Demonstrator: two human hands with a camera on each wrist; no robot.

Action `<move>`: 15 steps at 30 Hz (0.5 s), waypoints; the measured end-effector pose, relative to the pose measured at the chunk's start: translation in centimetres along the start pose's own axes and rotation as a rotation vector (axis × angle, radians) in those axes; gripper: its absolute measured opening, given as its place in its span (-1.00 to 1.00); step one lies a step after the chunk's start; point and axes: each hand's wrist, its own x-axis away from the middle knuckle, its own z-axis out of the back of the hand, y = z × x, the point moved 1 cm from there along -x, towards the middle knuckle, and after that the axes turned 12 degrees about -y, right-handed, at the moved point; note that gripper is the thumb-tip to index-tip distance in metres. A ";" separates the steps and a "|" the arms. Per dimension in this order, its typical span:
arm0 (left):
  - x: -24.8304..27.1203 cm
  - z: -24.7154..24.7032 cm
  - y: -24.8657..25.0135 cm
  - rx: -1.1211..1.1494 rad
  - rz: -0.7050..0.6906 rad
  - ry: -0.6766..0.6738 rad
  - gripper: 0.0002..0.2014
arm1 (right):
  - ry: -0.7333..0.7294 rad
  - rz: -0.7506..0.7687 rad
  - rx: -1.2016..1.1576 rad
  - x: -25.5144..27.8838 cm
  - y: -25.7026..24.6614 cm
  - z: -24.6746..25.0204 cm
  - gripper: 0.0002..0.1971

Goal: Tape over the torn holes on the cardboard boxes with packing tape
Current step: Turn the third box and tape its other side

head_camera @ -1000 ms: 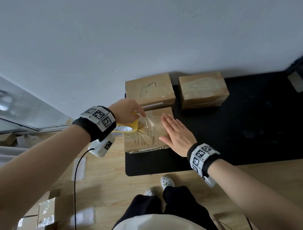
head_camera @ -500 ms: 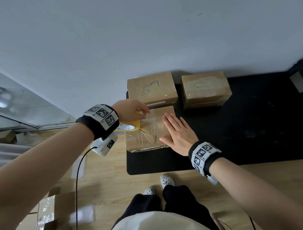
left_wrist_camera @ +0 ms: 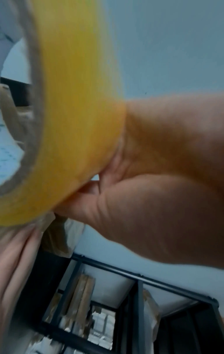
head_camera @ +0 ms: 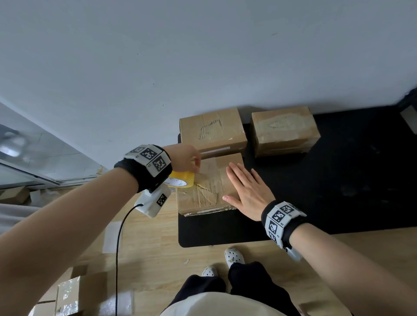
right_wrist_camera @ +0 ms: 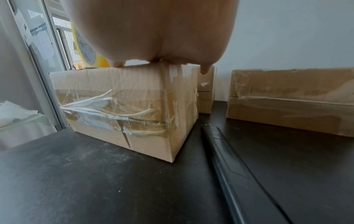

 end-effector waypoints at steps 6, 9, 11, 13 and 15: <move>2.7 0.1 -3.2 0.145 -0.050 0.020 -0.83 | 0.037 0.012 -0.030 0.2 -0.2 0.4 -0.02; 3.3 -0.9 -4.6 0.211 -0.055 0.060 -0.87 | 0.016 0.037 0.004 -0.4 -0.8 1.3 0.13; 3.5 -1.6 -5.5 0.250 -0.059 0.090 -0.82 | -0.032 0.082 0.035 -1.2 -1.1 1.8 0.21; 3.9 -2.4 -6.4 0.304 -0.059 0.106 -0.84 | -0.076 0.101 0.084 -1.8 -1.2 1.9 0.24; 4.4 -3.3 -6.7 0.386 -0.053 0.148 -0.94 | -0.091 0.085 0.153 -1.9 -1.0 1.8 0.22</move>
